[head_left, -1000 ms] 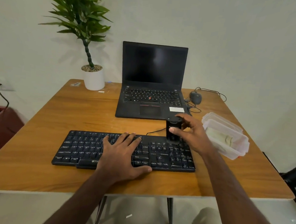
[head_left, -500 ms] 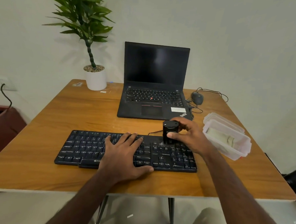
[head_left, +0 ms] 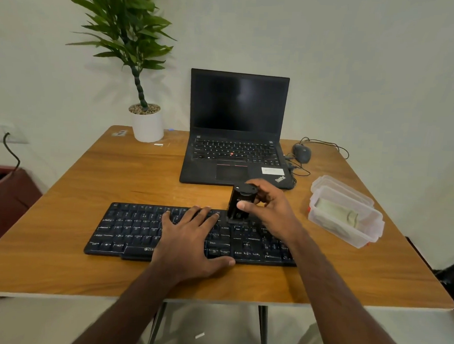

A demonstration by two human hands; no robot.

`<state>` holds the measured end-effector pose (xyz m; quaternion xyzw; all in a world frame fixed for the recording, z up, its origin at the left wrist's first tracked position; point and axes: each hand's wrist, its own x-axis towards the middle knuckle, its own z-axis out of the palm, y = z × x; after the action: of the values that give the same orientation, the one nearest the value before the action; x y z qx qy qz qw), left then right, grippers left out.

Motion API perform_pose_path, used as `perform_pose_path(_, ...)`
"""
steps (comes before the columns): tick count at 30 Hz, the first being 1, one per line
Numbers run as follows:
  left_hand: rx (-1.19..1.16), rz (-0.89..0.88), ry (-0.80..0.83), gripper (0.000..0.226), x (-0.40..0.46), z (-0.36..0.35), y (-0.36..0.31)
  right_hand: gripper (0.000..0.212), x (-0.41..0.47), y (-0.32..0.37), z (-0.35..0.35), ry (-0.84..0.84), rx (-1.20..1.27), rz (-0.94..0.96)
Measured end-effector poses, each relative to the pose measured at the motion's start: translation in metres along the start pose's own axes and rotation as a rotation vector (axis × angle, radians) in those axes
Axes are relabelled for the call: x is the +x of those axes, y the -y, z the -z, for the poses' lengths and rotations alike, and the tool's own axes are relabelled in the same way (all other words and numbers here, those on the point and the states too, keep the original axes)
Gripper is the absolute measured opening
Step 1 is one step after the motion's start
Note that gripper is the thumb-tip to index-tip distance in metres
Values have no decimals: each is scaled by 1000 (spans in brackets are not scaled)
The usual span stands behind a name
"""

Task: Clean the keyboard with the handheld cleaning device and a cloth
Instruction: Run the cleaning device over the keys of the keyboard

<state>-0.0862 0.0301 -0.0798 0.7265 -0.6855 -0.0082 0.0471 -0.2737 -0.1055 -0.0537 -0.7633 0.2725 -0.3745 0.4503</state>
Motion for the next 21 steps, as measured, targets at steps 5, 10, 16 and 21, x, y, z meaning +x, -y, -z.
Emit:
perform_pose_path(5, 12, 1, 17, 117, -1, 0, 1, 31, -8, -8, 27, 76, -48, -2)
perform_pose_path(10, 15, 3, 25, 117, -1, 1, 1, 29, -1, -2, 36, 67, -98, -4)
perform_pose_path(16, 9, 4, 17, 115, -1, 3, -1, 33, -1, 1, -2, 34, -28, -14)
perform_pose_path(21, 21, 10, 25, 117, -1, 3, -2, 35, -8, -6, 14, -6, -21, -26)
